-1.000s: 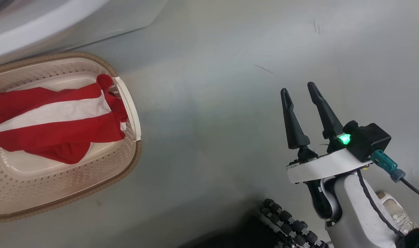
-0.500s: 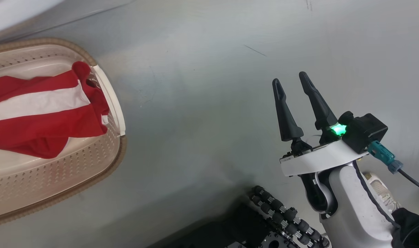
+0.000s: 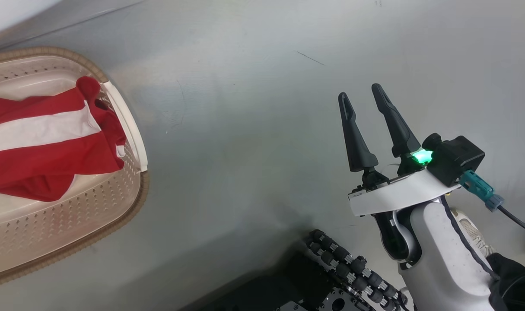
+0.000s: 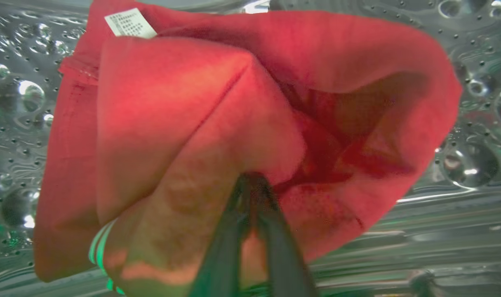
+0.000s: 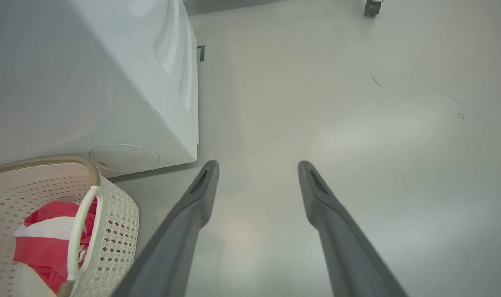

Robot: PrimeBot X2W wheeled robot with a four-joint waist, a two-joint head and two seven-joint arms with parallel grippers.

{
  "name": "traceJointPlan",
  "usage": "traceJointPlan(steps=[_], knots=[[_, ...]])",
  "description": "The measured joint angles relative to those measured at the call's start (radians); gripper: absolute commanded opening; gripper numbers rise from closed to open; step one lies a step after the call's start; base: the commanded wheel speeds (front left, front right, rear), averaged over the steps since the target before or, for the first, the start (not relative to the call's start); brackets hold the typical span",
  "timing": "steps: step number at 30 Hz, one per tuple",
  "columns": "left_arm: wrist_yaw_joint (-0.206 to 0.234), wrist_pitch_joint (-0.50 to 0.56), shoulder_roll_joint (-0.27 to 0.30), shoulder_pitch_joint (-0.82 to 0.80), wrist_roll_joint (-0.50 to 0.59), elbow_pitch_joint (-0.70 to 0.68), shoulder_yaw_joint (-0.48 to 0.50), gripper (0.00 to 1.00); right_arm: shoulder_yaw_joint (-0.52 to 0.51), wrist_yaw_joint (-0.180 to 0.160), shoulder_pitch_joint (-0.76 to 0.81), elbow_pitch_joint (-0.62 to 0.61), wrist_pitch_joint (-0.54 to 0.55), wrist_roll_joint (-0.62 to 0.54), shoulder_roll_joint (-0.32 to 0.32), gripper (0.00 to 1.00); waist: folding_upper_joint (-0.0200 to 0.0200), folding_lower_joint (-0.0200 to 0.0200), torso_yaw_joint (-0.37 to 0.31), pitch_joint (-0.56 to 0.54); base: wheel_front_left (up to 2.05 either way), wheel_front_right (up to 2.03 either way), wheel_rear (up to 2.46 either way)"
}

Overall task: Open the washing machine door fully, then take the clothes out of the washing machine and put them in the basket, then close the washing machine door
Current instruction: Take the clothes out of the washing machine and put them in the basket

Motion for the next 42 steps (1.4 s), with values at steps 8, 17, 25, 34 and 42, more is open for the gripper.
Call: traceJointPlan(steps=[8, 17, 25, 34, 42], knots=[[0.001, -0.058, 0.001, -0.005, -0.001, -0.016, 0.001, 0.00, -0.020, -0.009, -0.021, 0.000, 0.000, 0.000, 0.000, 1.00, 0.0000, 0.0000, 0.006, -0.001, 0.00, 0.00, 0.00], [0.001, -0.185, -0.041, -0.003, -0.017, -0.070, 0.009, 0.00, -0.062, -0.016, -0.024, 0.000, 0.000, -0.026, 0.000, 1.00, 0.0000, 0.0000, 0.051, -0.009, 0.00, 0.00, 0.00], [0.021, -0.354, -0.091, 0.063, -0.053, -0.110, 0.045, 0.00, -0.087, -0.014, -0.037, 0.003, 0.000, -0.060, -0.001, 1.00, 0.0000, 0.0000, 0.100, -0.031, 0.00, 0.00, 0.00], [0.053, -0.536, -0.167, 0.201, -0.078, -0.189, 0.076, 0.00, -0.124, -0.011, -0.036, 0.010, 0.000, -0.094, -0.001, 1.00, 0.0000, 0.0000, 0.144, -0.070, 0.00, 0.00, 0.00], [0.084, -0.702, -0.235, 0.365, -0.091, -0.284, 0.095, 0.00, -0.157, -0.011, -0.025, 0.013, 0.000, -0.120, -0.007, 1.00, 0.0000, 0.0000, 0.191, -0.117, 0.00, 0.00, 0.00]])
